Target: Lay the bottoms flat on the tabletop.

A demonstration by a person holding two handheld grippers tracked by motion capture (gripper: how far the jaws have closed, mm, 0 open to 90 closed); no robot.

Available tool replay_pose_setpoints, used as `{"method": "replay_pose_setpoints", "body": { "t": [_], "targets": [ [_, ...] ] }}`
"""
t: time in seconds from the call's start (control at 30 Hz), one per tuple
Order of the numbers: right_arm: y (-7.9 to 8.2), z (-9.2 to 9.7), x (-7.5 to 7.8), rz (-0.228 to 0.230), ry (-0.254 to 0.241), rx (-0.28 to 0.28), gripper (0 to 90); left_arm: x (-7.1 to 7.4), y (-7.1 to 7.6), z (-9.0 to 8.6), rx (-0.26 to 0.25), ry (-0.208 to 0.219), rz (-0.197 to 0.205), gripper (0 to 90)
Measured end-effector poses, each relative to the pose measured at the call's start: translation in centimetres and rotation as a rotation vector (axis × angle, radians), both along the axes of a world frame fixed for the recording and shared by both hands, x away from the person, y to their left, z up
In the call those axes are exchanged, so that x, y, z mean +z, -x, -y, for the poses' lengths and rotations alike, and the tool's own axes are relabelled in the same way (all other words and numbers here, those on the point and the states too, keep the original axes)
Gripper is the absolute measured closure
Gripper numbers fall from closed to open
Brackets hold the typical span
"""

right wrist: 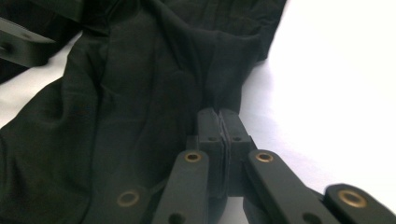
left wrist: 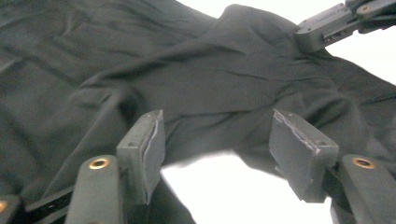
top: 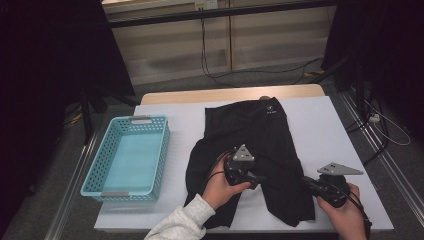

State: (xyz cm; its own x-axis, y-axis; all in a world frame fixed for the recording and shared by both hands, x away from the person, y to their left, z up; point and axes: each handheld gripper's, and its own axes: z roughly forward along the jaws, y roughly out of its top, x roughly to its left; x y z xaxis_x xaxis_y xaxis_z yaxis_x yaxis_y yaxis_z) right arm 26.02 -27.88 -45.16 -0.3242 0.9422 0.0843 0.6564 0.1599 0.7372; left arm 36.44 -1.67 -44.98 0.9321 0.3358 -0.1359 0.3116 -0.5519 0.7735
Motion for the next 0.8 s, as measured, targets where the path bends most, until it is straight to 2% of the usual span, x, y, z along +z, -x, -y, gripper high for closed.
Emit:
{"method": "replay_pose_setpoints", "body": {
  "t": [0.07,0.1,0.17,0.2,0.23,0.3,0.37,0.4,0.47,0.53,0.57,0.63,0.8],
  "targets": [
    [0.0,-0.2,-0.1,-0.004,-0.003,0.009,89.0,-0.4,0.1,0.5,-0.018,-0.002,0.006,40.9],
    [-0.1,-0.3,-0.1,-0.006,0.0,0.014,89.0,-0.5,0.1,0.7,-0.028,-0.017,0.0,41.7],
    [-0.2,-0.5,-0.2,-0.009,-0.002,0.025,89.0,-1.0,0.2,1.0,-0.042,-0.021,-0.006,44.8],
    [-0.2,-0.6,-0.2,-0.012,0.001,0.027,88.9,-1.1,0.3,1.1,-0.043,-0.039,-0.004,47.7],
    [-0.2,-0.7,-0.3,-0.014,0.002,0.033,88.8,-1.3,0.2,1.1,-0.056,-0.062,0.016,53.6],
    [-0.2,-0.8,-0.3,-0.017,0.003,0.036,88.6,-1.4,0.3,1.2,-0.047,-0.066,0.046,63.2],
    [-0.3,-0.9,-0.4,-0.02,0.005,0.039,88.6,-1.1,0.3,1.1,-0.029,-0.083,0.022,74.1],
    [-0.3,-0.9,-0.4,-0.018,0.007,0.041,88.7,-1.0,0.2,1.1,-0.029,-0.082,0.015,80.4],
    [-0.3,-1.0,-0.3,-0.018,0.001,0.043,88.8,-1.0,0.2,1.0,-0.035,-0.08,0.004,84.8],
    [-0.2,-1.0,-0.2,-0.017,-0.002,0.043,89.0,-0.8,0.0,0.7,-0.024,-0.06,-0.008,89.2],
    [-0.2,-1.0,-0.1,-0.015,-0.007,0.042,89.0,-0.5,-0.1,0.5,-0.018,-0.057,-0.024,89.6],
    [-0.1,-0.8,0.1,-0.004,-0.015,0.038,89.0,-0.2,-0.3,0.1,-0.005,-0.018,-0.056,90.0],
    [0.0,-0.3,0.5,0.013,-0.039,0.029,89.0,0.6,-0.8,-0.8,0.012,0.01,-0.08,90.0]
  ]
}}
